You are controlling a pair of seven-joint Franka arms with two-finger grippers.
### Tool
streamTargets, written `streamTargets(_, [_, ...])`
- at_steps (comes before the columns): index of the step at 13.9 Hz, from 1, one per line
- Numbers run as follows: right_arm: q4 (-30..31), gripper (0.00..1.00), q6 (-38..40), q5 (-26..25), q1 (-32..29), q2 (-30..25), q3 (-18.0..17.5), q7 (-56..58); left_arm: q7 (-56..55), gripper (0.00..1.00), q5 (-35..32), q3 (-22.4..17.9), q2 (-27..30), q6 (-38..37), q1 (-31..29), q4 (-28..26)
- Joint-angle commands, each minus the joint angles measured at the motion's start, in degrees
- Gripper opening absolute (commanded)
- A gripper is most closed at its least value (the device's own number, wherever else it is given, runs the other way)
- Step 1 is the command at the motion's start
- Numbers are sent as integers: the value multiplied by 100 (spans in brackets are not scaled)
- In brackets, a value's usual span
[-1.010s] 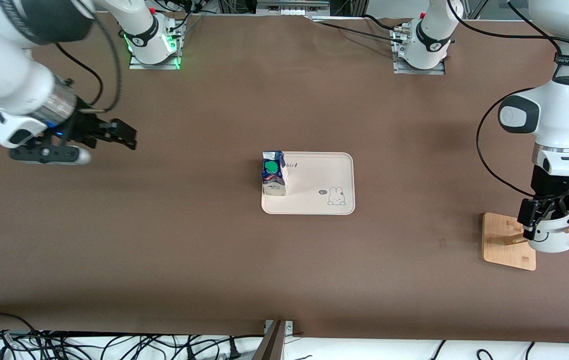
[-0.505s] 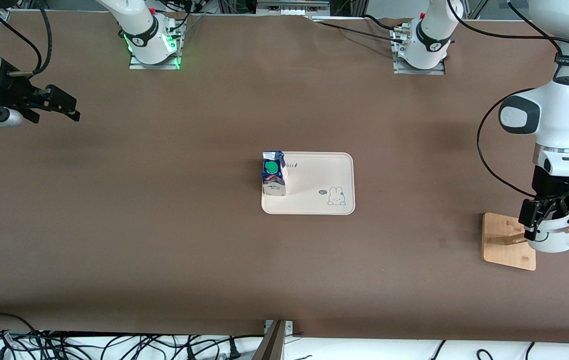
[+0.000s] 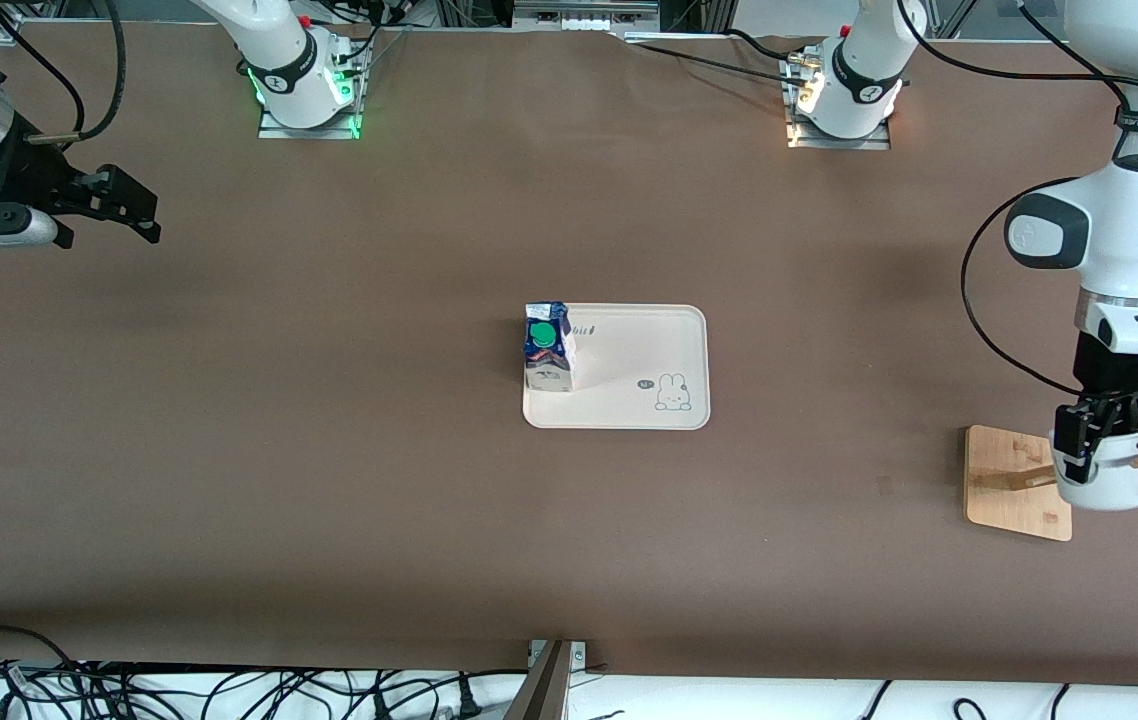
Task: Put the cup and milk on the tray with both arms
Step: 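Grasp the white mug on the wooden stand with the left gripper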
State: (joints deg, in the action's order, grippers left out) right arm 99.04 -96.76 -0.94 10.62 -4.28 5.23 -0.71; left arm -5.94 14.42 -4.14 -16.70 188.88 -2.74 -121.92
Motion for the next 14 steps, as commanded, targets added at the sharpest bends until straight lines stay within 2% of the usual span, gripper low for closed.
streamTargets(1, [-183,100,79,-135,2,102,-39,19,66,41,-9,18,-44,9,-25,37])
streamTargets(3, [-174,100,114,-91,-24,155,-4,-16,75,29,-27,18,-44,9,-17,37])
streamTargets(5, [-209,100,0,-108,-25,199,5,-8,66,10,-27,18,-44,9,-16,28])
streamTargets(7, [-402,100,-44,-82,-42,330,5,-8,75,0,-35,27,-44,0,-16,11])
streamTargets(10, [-438,100,-1,-73,-7,357,-4,-8,23,0,-44,71,-44,-9,45,10])
streamTargets(14, [-429,100,26,-73,-7,357,-4,-16,-39,0,-35,518,43,-18,45,10])
